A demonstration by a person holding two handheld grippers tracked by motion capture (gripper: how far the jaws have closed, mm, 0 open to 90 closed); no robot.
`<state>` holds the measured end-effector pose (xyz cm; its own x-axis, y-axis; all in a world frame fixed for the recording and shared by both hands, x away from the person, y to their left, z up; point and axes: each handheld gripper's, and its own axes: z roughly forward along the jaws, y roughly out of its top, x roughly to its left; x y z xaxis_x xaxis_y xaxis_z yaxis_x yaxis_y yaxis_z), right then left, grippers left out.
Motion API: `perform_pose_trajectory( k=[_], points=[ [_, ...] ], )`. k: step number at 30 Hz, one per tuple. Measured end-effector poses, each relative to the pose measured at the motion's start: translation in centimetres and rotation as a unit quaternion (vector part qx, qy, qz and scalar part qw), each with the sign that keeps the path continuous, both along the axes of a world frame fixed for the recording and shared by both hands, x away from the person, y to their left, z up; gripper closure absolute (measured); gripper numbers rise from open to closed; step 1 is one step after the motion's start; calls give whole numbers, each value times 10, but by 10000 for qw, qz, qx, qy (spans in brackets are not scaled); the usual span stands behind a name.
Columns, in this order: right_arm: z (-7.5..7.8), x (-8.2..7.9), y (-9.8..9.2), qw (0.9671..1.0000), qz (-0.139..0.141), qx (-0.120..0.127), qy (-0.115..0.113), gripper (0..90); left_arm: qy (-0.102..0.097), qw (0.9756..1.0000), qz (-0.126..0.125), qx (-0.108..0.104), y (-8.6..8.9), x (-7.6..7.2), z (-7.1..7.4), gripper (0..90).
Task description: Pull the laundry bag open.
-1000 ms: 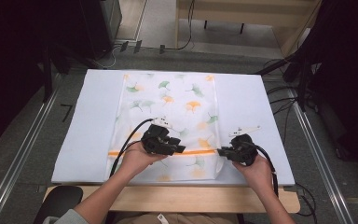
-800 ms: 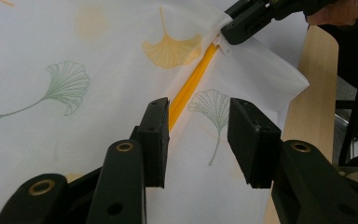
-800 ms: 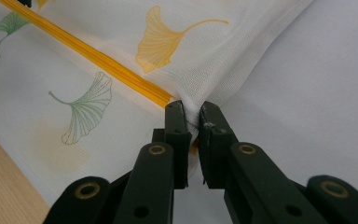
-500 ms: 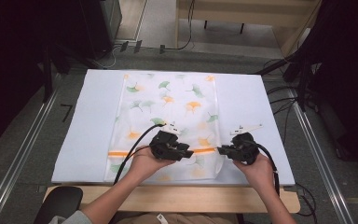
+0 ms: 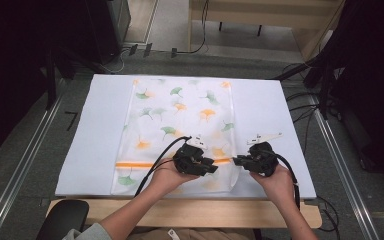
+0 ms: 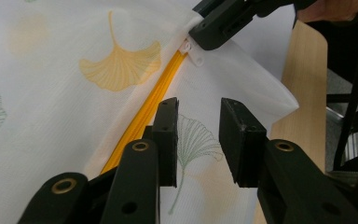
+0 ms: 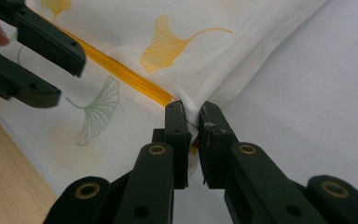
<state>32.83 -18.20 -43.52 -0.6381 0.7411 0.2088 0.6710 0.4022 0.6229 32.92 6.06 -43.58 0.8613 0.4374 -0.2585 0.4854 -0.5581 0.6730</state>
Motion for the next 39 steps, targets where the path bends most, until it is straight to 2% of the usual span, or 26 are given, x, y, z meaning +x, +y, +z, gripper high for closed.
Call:
perform_pose_trajectory(
  k=[1, 7, 9, 13, 17, 18, 21, 26, 29, 30, 36, 37, 39],
  points=[
    [1, 0, 0, 10000, -3, 4, -1, 847, 40, 10000, 7, -11, -4, 1, -2, 651],
    [2, -1, 1, 10000, 60, 52, -12, 847, -20, 10000, -5, -35, -18, 1, -6, 625],
    [3, -2, 1, 9999, 73, 78, -13, 848, -13, 10000, -15, 20, -22, 2, -7, 614],
    [5, -3, 2, 9999, 109, 109, -15, 848, -163, 9998, -31, 114, -31, 2, -9, 598],
    [6, -4, 2, 9996, 177, 224, -22, 848, -188, 9998, -21, 111, -34, 4, -11, 578],
    [7, -5, 3, 9992, 278, 281, -34, 849, -225, 9997, -60, 109, -35, 5, -13, 572],
    [8, -6, 6, 9991, 315, 286, -32, 851, -263, 9996, -52, 80, -36, 5, -15, 569],
    [9, -7, 8, 9989, 352, 302, -31, 851, -312, 9995, -37, 90, -37, 6, -16, 620],
    [9, -6, 8, 9989, 340, 312, -4, 851, -207, 9998, -5, 76, -36, 8, -16, 647],
    [9, -6, 8, 9989, 336, 327, 5, 851, -152, 9998, 89, 34, -36, 8, -16, 656],
    [10, -7, 5, 9985, 383, 381, 1, 851, -160, 9998, 85, -7, -35, 8, -15, 729],
    [10, -7, 4, 9984, 377, 412, 30, 852, -50, 9999, 144, -70, -35, 8, -16, 738],
    [10, -7, 5, 9984, 374, 417, 47, 851, -11, 9998, 162, -90, -35, 9, -16, 743]
  ],
)
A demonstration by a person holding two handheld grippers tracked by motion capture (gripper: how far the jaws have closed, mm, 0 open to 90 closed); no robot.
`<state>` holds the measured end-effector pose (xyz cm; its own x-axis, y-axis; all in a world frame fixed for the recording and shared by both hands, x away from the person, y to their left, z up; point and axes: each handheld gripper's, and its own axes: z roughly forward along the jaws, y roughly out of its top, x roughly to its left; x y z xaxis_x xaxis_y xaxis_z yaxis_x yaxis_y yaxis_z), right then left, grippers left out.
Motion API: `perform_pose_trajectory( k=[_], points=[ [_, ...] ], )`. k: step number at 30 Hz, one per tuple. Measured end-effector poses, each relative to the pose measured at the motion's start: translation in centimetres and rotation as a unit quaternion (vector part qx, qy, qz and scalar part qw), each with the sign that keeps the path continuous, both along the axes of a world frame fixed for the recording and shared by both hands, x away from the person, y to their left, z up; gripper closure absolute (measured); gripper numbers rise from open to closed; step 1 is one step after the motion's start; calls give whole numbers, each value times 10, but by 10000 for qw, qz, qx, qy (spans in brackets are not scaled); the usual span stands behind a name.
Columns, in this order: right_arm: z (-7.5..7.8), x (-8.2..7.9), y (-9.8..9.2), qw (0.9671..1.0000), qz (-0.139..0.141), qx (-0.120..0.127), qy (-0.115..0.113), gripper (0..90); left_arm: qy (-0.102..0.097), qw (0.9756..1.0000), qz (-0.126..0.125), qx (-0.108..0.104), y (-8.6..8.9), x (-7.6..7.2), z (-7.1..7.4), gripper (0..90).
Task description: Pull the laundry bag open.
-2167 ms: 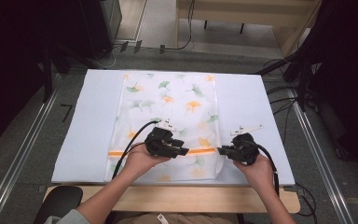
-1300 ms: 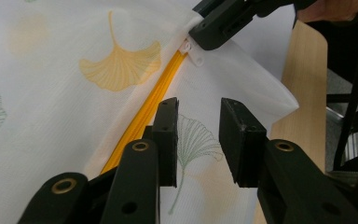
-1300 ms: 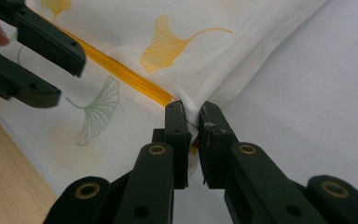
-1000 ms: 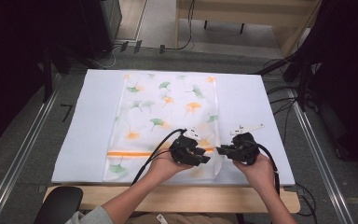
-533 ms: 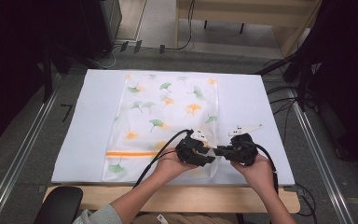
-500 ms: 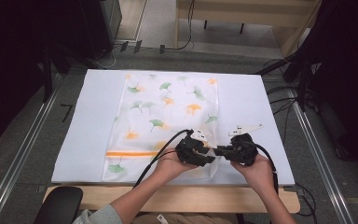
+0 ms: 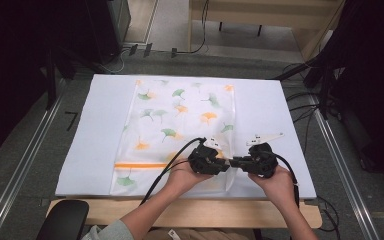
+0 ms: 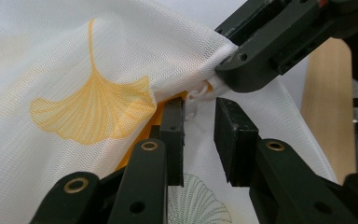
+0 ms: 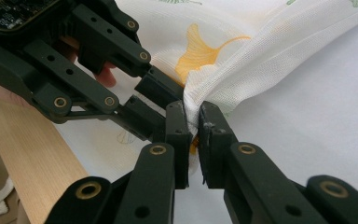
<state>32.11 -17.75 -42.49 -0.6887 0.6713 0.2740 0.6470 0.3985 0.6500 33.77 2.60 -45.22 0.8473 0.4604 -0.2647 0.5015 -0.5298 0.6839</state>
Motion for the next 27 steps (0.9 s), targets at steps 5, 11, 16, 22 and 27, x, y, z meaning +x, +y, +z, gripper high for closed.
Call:
perform_pose_trajectory(
  k=[5, 11, 16, 22, 27],
  points=[
    [0, 0, 1, 10000, 1, -44, -23, 852, -19, 10000, 52, -54, -1, -1, -1, 838],
    [0, 0, 0, 10000, -6, -17, -18, 851, 144, 9997, 132, -118, -2, 0, -2, 897],
    [-1, 0, 0, 10000, 5, -37, -35, 851, 188, 9995, 212, -130, 1, 0, -1, 900],
    [-2, 0, 1, 9999, 29, -137, 2, 850, 241, 9995, 218, -52, 7, -1, -2, 900],
    [-1, -1, 1, 9999, 49, -88, -24, 851, 318, 9990, 283, -142, 7, -1, 0, 900]
  ],
)
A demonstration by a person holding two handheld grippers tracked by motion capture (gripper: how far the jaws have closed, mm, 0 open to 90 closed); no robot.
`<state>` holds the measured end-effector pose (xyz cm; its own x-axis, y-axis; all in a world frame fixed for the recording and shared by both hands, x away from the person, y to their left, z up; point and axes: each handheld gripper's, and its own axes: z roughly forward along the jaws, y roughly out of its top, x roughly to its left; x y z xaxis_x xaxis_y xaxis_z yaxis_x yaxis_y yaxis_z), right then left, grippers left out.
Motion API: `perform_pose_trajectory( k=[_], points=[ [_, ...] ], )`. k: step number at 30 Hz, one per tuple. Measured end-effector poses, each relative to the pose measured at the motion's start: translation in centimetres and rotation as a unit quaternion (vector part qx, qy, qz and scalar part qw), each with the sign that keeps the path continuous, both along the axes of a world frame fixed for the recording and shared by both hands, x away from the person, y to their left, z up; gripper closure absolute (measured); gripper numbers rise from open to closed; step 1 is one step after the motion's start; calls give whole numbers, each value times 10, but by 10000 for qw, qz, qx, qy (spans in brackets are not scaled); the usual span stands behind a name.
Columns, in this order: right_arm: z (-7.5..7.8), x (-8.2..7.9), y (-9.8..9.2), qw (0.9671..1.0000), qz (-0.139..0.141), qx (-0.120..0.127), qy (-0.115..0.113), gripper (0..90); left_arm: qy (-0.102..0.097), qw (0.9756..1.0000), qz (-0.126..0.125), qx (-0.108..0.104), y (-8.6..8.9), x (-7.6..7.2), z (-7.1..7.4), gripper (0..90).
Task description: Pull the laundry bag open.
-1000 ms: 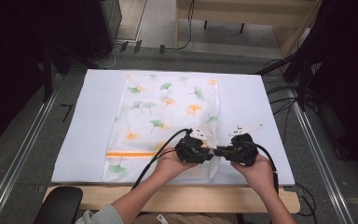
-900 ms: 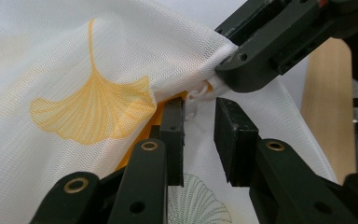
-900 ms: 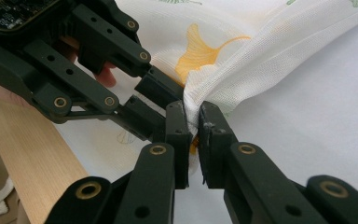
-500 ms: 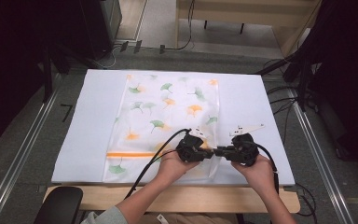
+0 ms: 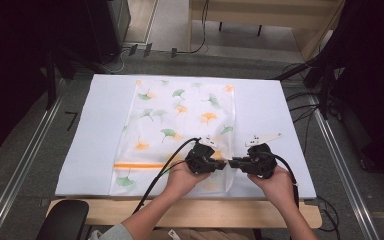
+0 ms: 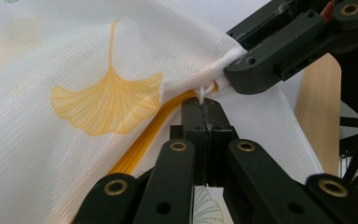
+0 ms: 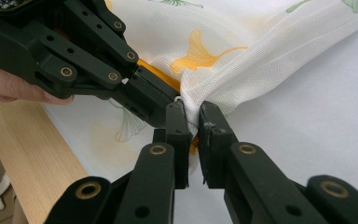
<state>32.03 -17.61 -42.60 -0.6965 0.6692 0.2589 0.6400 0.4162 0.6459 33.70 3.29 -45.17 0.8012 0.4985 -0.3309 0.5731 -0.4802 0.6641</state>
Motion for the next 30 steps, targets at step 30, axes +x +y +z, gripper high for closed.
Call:
perform_pose_trajectory(
  k=[30],
  points=[
    [-1, -1, 0, 9999, 65, -116, 31, 855, 17, 9998, 16, 197, -2, 5, -2, 900]
  ],
)
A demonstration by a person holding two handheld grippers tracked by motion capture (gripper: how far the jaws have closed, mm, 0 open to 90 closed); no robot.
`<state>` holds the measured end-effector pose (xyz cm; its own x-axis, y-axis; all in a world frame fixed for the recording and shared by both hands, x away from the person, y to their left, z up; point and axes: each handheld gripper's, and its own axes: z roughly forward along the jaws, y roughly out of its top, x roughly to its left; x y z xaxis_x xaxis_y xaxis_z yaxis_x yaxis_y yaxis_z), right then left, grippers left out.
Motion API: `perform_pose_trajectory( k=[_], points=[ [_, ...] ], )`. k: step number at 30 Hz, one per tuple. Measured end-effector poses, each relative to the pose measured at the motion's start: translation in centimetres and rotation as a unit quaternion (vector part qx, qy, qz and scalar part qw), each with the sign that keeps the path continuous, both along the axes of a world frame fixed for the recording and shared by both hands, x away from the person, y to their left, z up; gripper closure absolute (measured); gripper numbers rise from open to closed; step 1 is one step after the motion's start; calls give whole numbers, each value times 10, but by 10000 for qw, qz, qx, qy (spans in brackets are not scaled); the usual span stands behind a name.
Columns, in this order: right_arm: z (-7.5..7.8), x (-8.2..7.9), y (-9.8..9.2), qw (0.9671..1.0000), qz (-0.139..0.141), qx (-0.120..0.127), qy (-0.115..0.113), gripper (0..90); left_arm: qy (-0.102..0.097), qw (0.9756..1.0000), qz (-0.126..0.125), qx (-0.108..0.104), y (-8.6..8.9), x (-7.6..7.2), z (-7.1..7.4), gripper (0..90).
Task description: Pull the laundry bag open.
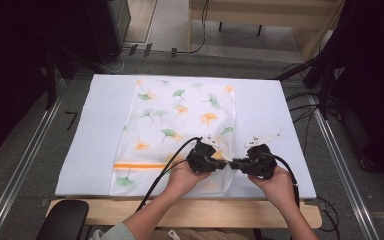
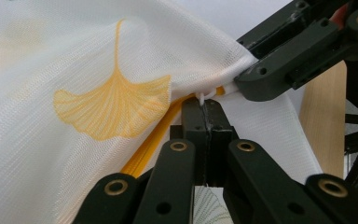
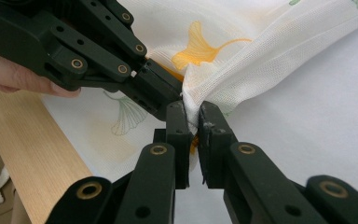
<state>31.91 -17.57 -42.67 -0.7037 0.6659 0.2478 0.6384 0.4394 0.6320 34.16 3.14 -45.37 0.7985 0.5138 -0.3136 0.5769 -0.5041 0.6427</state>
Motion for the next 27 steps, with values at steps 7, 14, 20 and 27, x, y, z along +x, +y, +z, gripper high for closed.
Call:
perform_pose_trajectory(
  k=[7, 14, 20, 27],
  points=[
    [3, -2, -10, 9999, -74, 109, -24, 854, 154, 9995, 194, 169, 27, 9, 0, 900],
    [2, 0, -10, 9999, -64, 84, -5, 852, 283, 9993, 173, 163, 39, 8, -1, 900],
    [0, 0, -12, 9999, -90, 114, 16, 850, 288, 9993, 168, 154, 39, 8, 1, 900],
    [1, 0, -13, 9999, -92, 131, 16, 850, 265, 9993, 215, 132, 42, 8, 4, 900]
  ],
)
